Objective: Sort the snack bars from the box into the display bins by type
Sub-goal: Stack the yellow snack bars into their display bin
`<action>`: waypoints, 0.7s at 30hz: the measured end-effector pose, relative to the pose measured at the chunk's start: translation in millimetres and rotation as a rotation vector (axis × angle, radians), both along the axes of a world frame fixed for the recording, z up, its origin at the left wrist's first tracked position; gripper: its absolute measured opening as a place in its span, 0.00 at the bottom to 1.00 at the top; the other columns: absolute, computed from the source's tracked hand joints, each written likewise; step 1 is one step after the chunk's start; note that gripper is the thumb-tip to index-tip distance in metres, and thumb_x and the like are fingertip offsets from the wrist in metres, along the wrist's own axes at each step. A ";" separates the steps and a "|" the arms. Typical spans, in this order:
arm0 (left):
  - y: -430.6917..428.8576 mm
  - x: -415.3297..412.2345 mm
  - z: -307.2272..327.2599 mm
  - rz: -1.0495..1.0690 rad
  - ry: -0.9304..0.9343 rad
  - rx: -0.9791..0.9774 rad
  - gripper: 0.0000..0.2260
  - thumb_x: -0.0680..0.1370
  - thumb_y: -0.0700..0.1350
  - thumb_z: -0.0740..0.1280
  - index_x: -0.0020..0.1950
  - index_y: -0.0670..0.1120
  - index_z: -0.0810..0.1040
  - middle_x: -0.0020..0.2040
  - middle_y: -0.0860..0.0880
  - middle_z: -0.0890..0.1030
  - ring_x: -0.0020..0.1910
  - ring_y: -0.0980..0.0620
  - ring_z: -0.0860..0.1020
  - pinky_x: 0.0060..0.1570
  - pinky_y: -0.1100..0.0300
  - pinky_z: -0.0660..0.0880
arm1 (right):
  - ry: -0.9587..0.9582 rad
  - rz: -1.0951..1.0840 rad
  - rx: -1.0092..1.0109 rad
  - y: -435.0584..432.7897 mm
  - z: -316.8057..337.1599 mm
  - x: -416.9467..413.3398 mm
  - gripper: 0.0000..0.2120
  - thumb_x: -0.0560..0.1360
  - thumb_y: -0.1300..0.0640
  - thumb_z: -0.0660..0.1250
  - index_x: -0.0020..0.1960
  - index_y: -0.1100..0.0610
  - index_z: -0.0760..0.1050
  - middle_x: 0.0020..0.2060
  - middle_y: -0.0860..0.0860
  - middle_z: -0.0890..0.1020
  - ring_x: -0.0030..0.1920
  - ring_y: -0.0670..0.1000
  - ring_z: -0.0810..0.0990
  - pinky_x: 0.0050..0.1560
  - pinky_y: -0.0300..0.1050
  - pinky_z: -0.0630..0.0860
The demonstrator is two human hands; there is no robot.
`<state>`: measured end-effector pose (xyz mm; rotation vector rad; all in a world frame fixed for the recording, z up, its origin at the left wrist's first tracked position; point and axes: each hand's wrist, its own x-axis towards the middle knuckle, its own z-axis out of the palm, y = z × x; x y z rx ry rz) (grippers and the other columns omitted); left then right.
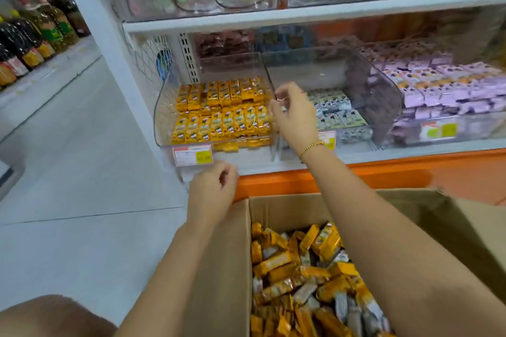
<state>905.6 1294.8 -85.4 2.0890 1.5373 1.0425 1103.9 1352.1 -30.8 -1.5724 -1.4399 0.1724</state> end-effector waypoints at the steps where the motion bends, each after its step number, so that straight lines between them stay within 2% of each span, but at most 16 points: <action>1: -10.8 -1.1 -24.1 0.024 -0.001 -0.082 0.12 0.79 0.51 0.61 0.40 0.47 0.78 0.33 0.49 0.79 0.34 0.49 0.77 0.36 0.55 0.71 | 0.002 0.015 0.090 -18.4 -13.0 5.8 0.04 0.77 0.59 0.64 0.49 0.58 0.73 0.41 0.47 0.75 0.43 0.50 0.75 0.43 0.44 0.71; 3: -31.5 0.1 -73.9 -0.008 0.074 -0.235 0.10 0.78 0.52 0.61 0.47 0.51 0.81 0.41 0.50 0.83 0.41 0.49 0.81 0.45 0.56 0.76 | -0.145 0.027 0.173 -55.9 -41.3 18.0 0.05 0.76 0.58 0.64 0.44 0.60 0.73 0.39 0.48 0.73 0.42 0.51 0.73 0.43 0.44 0.70; 5: -47.6 4.5 -109.7 -0.017 0.133 -0.416 0.11 0.81 0.46 0.60 0.58 0.48 0.79 0.54 0.47 0.82 0.53 0.48 0.80 0.54 0.65 0.69 | -0.328 0.028 0.214 -78.8 -65.9 27.0 0.08 0.75 0.56 0.63 0.43 0.61 0.74 0.40 0.54 0.75 0.44 0.54 0.73 0.43 0.42 0.68; 7: -60.8 8.4 -125.4 0.021 0.061 -0.596 0.14 0.82 0.43 0.59 0.66 0.41 0.74 0.62 0.43 0.78 0.61 0.47 0.76 0.52 0.70 0.62 | -0.409 0.019 0.175 -90.7 -89.1 32.7 0.05 0.74 0.58 0.65 0.43 0.61 0.74 0.41 0.55 0.76 0.45 0.52 0.72 0.41 0.40 0.65; 9: -63.1 5.6 -131.6 -0.008 -0.002 -0.650 0.18 0.82 0.44 0.58 0.71 0.39 0.68 0.68 0.44 0.73 0.66 0.50 0.71 0.55 0.70 0.62 | -0.380 0.039 -0.051 -95.2 -122.4 38.4 0.04 0.75 0.58 0.67 0.45 0.58 0.74 0.42 0.52 0.77 0.46 0.51 0.73 0.40 0.41 0.67; 11: -56.1 0.5 -135.0 -0.047 0.011 -0.678 0.21 0.81 0.46 0.60 0.74 0.42 0.64 0.71 0.46 0.69 0.69 0.49 0.69 0.63 0.64 0.63 | -0.326 0.098 -0.415 -96.5 -168.0 47.1 0.07 0.76 0.55 0.66 0.50 0.57 0.74 0.45 0.52 0.78 0.48 0.54 0.77 0.43 0.46 0.71; 14: -44.3 -3.2 -142.9 -0.034 -0.059 -0.687 0.24 0.78 0.47 0.66 0.73 0.47 0.66 0.71 0.48 0.70 0.67 0.51 0.71 0.64 0.64 0.65 | -0.377 0.226 -0.944 -110.0 -235.9 58.1 0.21 0.73 0.53 0.70 0.64 0.55 0.71 0.55 0.55 0.79 0.57 0.57 0.77 0.52 0.47 0.73; 16: -41.8 -0.5 -145.3 0.005 -0.127 -0.709 0.23 0.77 0.44 0.67 0.72 0.48 0.68 0.70 0.48 0.71 0.66 0.52 0.72 0.61 0.65 0.65 | -0.459 0.337 -1.190 -125.3 -271.3 60.8 0.28 0.72 0.53 0.72 0.69 0.55 0.69 0.60 0.57 0.78 0.62 0.58 0.76 0.57 0.49 0.74; 19: -38.2 2.9 -150.1 0.019 -0.158 -0.738 0.23 0.77 0.42 0.68 0.72 0.47 0.68 0.70 0.47 0.71 0.67 0.51 0.71 0.63 0.63 0.65 | -0.627 0.431 -1.351 -140.4 -302.4 59.2 0.26 0.74 0.52 0.70 0.70 0.56 0.68 0.63 0.57 0.76 0.63 0.58 0.74 0.58 0.49 0.72; 21: -36.8 3.9 -154.2 0.017 -0.182 -0.743 0.23 0.77 0.41 0.67 0.72 0.46 0.68 0.70 0.47 0.71 0.68 0.51 0.71 0.63 0.63 0.66 | -0.592 0.405 -1.321 -136.6 -310.0 57.9 0.22 0.76 0.51 0.67 0.68 0.55 0.70 0.61 0.56 0.77 0.62 0.57 0.74 0.57 0.47 0.73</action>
